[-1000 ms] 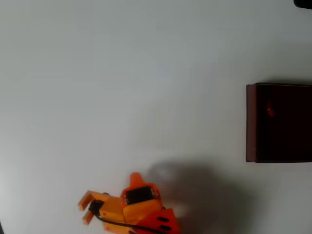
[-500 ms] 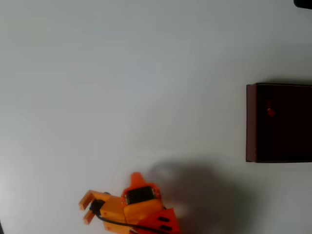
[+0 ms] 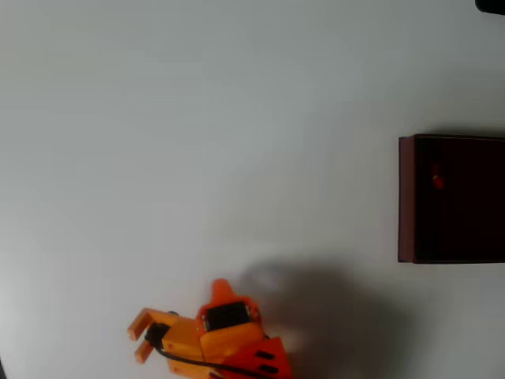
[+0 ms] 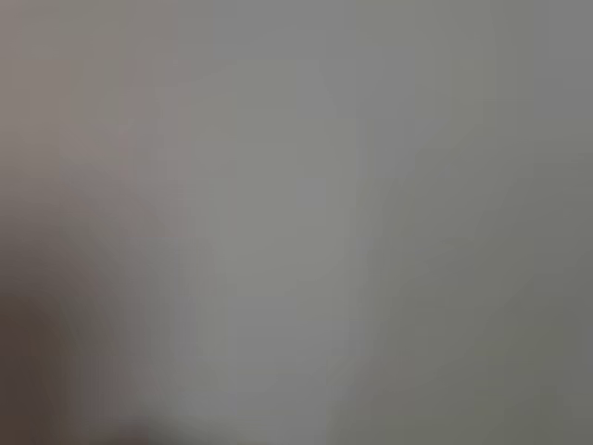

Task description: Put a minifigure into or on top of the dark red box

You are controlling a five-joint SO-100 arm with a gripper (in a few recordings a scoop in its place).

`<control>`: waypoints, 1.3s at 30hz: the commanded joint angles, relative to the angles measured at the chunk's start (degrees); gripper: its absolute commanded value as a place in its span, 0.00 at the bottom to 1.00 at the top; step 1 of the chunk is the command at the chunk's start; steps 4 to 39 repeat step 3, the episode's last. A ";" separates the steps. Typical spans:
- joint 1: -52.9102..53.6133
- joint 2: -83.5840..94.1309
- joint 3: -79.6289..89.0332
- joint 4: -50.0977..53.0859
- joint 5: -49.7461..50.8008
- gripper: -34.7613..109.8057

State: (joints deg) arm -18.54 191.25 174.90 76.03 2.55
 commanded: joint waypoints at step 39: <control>-0.88 0.62 -2.72 1.14 -0.18 0.24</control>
